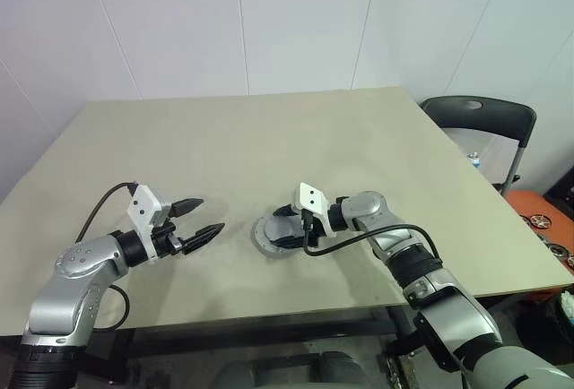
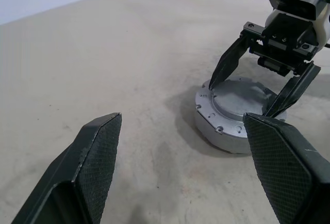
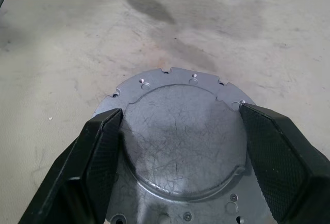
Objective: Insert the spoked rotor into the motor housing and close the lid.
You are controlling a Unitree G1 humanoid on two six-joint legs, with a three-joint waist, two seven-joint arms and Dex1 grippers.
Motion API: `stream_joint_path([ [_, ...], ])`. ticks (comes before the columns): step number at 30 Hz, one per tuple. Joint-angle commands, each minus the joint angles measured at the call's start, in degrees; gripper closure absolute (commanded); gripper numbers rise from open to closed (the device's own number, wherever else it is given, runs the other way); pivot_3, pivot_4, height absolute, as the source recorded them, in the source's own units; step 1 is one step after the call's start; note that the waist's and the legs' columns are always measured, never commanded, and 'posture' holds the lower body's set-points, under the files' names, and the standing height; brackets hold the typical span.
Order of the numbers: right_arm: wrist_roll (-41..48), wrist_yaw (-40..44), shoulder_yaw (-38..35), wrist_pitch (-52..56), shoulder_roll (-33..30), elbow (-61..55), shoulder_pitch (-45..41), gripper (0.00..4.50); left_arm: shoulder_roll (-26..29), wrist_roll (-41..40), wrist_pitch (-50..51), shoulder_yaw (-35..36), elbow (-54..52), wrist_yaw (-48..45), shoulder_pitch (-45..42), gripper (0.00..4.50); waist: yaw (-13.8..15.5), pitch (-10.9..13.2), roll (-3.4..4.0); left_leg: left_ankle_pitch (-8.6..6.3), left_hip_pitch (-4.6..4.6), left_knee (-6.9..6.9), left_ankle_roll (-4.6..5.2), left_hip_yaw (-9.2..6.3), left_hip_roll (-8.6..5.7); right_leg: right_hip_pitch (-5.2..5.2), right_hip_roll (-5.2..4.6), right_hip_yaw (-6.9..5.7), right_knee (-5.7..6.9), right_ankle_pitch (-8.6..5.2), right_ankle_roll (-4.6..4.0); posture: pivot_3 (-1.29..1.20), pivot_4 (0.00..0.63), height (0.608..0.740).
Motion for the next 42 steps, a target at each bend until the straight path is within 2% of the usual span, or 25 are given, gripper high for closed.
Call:
stream_joint_path([
  [1,-2.97,1.02,2.25,1.35,-1.84,1.11,1.33,1.24,0.11,-0.39,-0.39,0.49,-2.11,0.27,-0.59,0.48,0.13,0.0,0.0,0.0,-0.01,-0.01,0.0,0.0,-0.01,0.0,-0.01,0.0,-0.04,0.0,0.0,0.0,0.0,0.74],
  [6,-2.89,2.78,3.12,2.68,-2.43,0.08,1.9,1.24,0.08,-0.6,0.08,0.32,-2.6,0.46,-0.65,0.48,0.22,0.0,0.0,0.0,-0.07,-0.06,0.01,0.0,-0.05,-0.01,-0.07,0.0,-0.15,0.0,0.0,0.0,0.0,0.74],
  [21,-3.63,0.54,3.35,3.26,-1.73,1.7,2.27,1.24,-0.49,-0.75,1.58,-0.38,-3.37,0.84,-1.66,0.48,0.3,0.0,0.01,-0.02,-0.07,-0.11,0.02,-0.01,-0.08,0.0,-0.11,-0.01,-0.18,-0.06,0.09,0.0,0.0,0.74],
  [26,-3.71,0.05,3.18,3.22,-1.31,2.45,1.53,1.24,-3.47,-0.91,3.39,-4.1,-2.29,1.27,-4.95,0.48,0.26,-0.02,-0.02,-0.02,-0.04,-0.09,0.02,-0.02,-0.08,0.04,-0.1,-0.02,-0.18,-0.06,0.1,0.0,0.0,0.74],
  [35,-3.7,-0.21,2.87,3.46,-1.38,2.55,1.24,1.24,-10.26,2.65,3.37,-9.87,8.55,3.16,-13.71,0.48,0.15,-0.07,0.01,-0.02,0.0,-0.08,0.02,-0.03,-0.07,0.08,0.01,-0.02,-0.17,-0.05,0.11,0.0,0.0,0.74],
  [36,-3.65,-0.22,2.81,3.55,-1.45,2.38,1.32,1.24,-10.58,2.93,3.37,-10.11,9.27,3.21,-14.19,0.89,0.15,-0.07,0.02,-0.02,-0.02,-0.09,0.02,-0.03,-0.07,0.07,0.01,-0.02,-0.17,-0.05,0.1,0.0,0.0,0.74],
  [38,-3.6,-0.33,2.7,3.68,-1.49,2.23,1.42,1.24,-11.32,2.02,3.78,-10.22,10.57,2.26,-14.8,1.34,0.17,-0.07,0.02,-0.02,-0.03,-0.09,0.02,-0.03,-0.07,0.06,0.0,-0.02,-0.17,-0.05,0.11,0.0,0.0,0.74],
  [42,-3.53,-0.56,2.63,3.89,-1.53,1.74,1.81,1.24,-12.82,1.83,4.64,-12.91,13.22,-0.62,-14.61,2.64,0.17,-0.08,0.03,-0.02,-0.01,-0.08,0.02,-0.03,-0.07,0.07,-0.01,-0.02,-0.17,-0.06,0.1,0.0,0.0,0.74],
])
